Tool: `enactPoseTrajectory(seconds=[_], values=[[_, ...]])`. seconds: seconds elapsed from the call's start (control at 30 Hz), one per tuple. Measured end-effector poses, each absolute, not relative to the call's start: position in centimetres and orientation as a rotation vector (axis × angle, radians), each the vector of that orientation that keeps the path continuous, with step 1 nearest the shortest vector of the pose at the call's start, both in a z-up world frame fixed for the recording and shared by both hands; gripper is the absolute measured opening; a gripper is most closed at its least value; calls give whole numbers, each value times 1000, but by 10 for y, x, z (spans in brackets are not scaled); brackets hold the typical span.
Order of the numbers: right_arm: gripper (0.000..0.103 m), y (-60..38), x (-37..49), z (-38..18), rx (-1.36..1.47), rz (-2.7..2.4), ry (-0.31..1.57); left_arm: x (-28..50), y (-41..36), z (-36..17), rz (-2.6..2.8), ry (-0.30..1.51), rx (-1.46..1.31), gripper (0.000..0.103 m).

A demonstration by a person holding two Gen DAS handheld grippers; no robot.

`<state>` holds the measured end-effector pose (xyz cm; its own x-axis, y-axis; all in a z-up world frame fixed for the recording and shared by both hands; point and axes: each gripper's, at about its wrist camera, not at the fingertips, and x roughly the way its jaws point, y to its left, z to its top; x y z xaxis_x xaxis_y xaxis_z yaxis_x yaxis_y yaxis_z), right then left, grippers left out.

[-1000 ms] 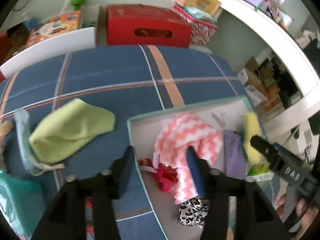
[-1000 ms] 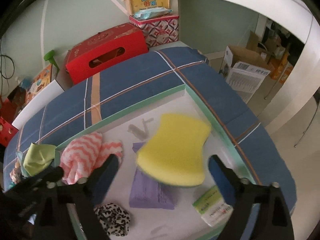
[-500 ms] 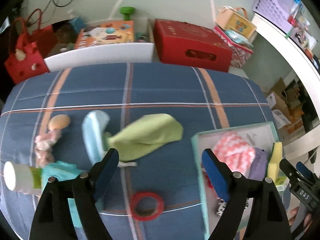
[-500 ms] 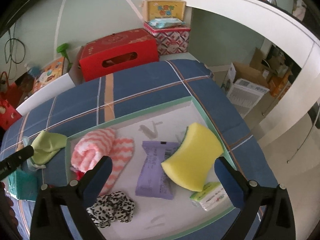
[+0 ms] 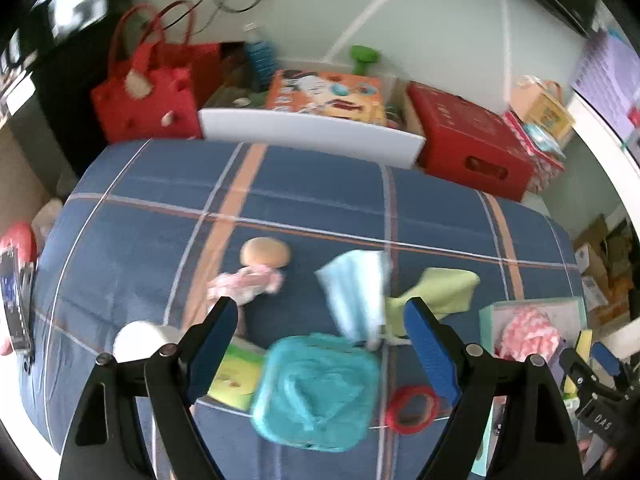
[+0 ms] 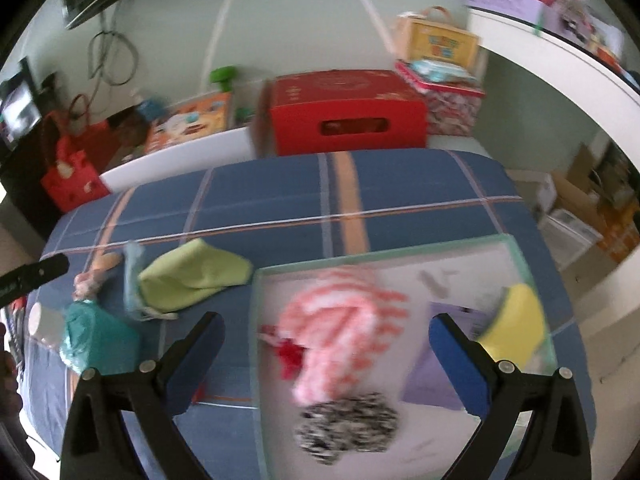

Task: Organize soft objects
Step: 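Move both tools back toward the blue face mask and pink cloth item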

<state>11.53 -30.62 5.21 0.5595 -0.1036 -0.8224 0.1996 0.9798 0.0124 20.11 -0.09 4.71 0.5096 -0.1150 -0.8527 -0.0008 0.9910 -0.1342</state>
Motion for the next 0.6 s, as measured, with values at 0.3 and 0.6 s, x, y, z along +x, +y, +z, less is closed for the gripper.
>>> enactPoseTrajectory(seconds=[0.3,0.6], values=[[103,-250,139,47,134,-69,971,203,66,41,43,1049,-246,85],[103,-206,162,39,173,42,973,215,87,37,50,1055,-291,85]])
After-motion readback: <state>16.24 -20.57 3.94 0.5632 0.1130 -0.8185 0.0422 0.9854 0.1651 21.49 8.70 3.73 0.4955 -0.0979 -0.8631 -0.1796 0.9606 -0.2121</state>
